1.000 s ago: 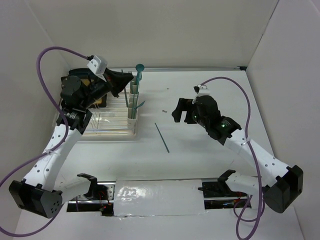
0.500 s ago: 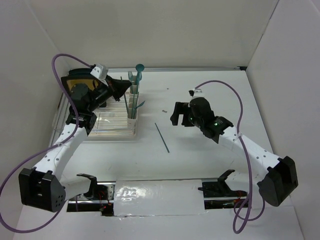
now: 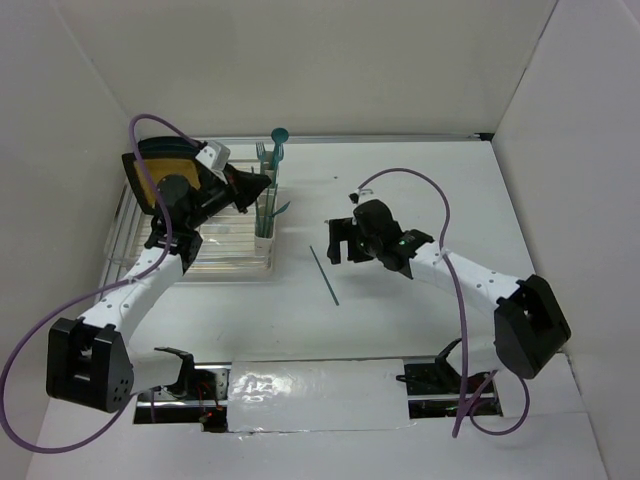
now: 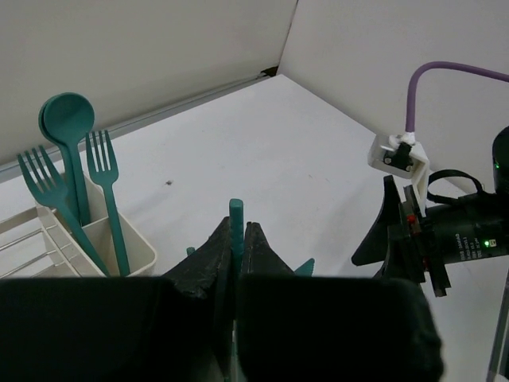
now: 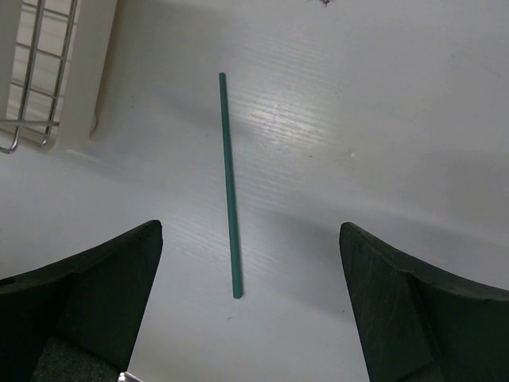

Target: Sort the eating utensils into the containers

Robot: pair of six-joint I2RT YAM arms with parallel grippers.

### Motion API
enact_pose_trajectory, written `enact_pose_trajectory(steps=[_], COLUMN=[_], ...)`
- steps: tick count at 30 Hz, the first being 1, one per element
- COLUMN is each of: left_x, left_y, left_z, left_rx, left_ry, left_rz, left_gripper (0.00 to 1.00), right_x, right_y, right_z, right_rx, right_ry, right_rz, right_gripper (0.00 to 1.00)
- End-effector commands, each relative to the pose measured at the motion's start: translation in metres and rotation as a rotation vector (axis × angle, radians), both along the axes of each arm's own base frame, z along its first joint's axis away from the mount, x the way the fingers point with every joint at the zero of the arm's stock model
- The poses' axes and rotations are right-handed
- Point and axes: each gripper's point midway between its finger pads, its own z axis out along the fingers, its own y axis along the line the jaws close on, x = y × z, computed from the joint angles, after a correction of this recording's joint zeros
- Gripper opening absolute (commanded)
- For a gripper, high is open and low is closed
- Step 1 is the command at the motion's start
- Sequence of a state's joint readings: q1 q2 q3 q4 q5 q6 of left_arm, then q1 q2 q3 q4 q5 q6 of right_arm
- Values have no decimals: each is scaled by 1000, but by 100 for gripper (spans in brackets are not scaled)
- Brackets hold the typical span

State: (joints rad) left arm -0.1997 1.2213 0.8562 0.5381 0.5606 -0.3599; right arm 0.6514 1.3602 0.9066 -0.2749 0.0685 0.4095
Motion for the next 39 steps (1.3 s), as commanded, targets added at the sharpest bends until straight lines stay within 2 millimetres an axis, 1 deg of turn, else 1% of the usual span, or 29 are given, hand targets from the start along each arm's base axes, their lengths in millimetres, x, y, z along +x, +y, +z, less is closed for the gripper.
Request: enact_pose_trajectory(steps=[1, 2, 3, 4, 5, 6, 7, 9, 10, 12, 13, 14, 15, 16, 17, 18, 19, 21, 22, 24, 25, 26, 27, 28, 29, 30, 34, 37, 39], left_x=[-4, -5, -4, -4, -6, -5, -6, -5, -6, -4, -7, -11, -17, -15, -18, -27, -28, -39, -42, -55, -52, -57, -58, -61, -66, -68, -75, -78, -80], left_y=[-7, -7, -7, -7, -7, -6, -4, 0, 2, 7, 9, 11, 14, 15, 17, 19, 23, 27, 30, 37, 38, 41, 43, 45, 45, 47, 49, 50, 51], left_z=[18, 17, 16, 17, 23, 25, 32, 35, 50, 54, 60, 64, 79, 74, 79, 90, 88, 99, 99, 115, 108, 109, 113, 112, 112, 114, 109, 102, 93], left_rx=[31, 38, 45, 48, 54, 56, 61, 61, 59, 57, 54, 54, 45, 49, 51, 46, 53, 59, 60, 65, 71, 78, 78, 79, 81, 77, 75, 74, 81], left_ry=[-128, -126, -116, -115, -136, -137, -164, -156, -195, -180, -184, -179, -216, -195, -199, -232, -221, -260, -253, -314, -286, -287, -300, -294, -292, -298, -282, -247, -207], left_rz=[-43, -47, -47, -48, -48, -37, -25, 3, 15, 48, 57, 63, 73, 82, 91, 96, 113, 125, 135, 161, 171, 182, 192, 198, 197, 203, 207, 208, 211], left_gripper=[14, 23, 29, 34, 48, 54, 57, 66, 71, 73, 73, 73, 73, 73, 73, 73, 73, 74, 74, 75, 75, 75, 75, 75, 75, 75, 75, 75, 75], right_x=[11, 12, 13, 14, 13, 13, 12, 11, 10, 9, 10, 11, 7, 8, 9, 8, 10, 5, 6, 4, 0, -1, -2, -3, -10, -10, -24, -35, -43], right_y=[21, 23, 28, 28, 33, 37, 38, 47, 48, 51, 54, 56, 55, 58, 59, 58, 60, 56, 57, 51, 50, 47, 49, 50, 49, 49, 46, 36, 28], right_z=[8, 7, 7, -4, -7, -8, -18, -22, -31, -38, -39, -45, -51, -57, -59, -63, -64, -78, -77, -87, -91, -93, -93, -91, -93, -93, -101, -114, -123], right_rx=[28, 25, 24, 5, -7, -14, -34, -48, -63, -75, -84, -92, -113, -123, -131, -145, -146, -192, -204, -248, -264, -278, -280, -278, -289, -295, -330, -364, -377], right_ry=[-54, -50, -50, -27, -18, -21, -2, 0, 17, 30, 26, 37, 51, 61, 70, 71, 72, 100, 93, 120, 131, 137, 136, 131, 137, 132, 154, 187, 217], right_rz=[56, 59, 67, 69, 83, 97, 108, 126, 130, 139, 141, 140, 144, 148, 148, 145, 147, 144, 134, 124, 123, 118, 124, 128, 143, 138, 158, 153, 140], right_gripper=[98, 97, 97, 96, 94, 93, 92, 89, 87, 81, 80, 78, 73, 72, 70, 66, 64, 60, 59, 51, 49, 49, 48, 47, 47, 46, 41, 34, 25])
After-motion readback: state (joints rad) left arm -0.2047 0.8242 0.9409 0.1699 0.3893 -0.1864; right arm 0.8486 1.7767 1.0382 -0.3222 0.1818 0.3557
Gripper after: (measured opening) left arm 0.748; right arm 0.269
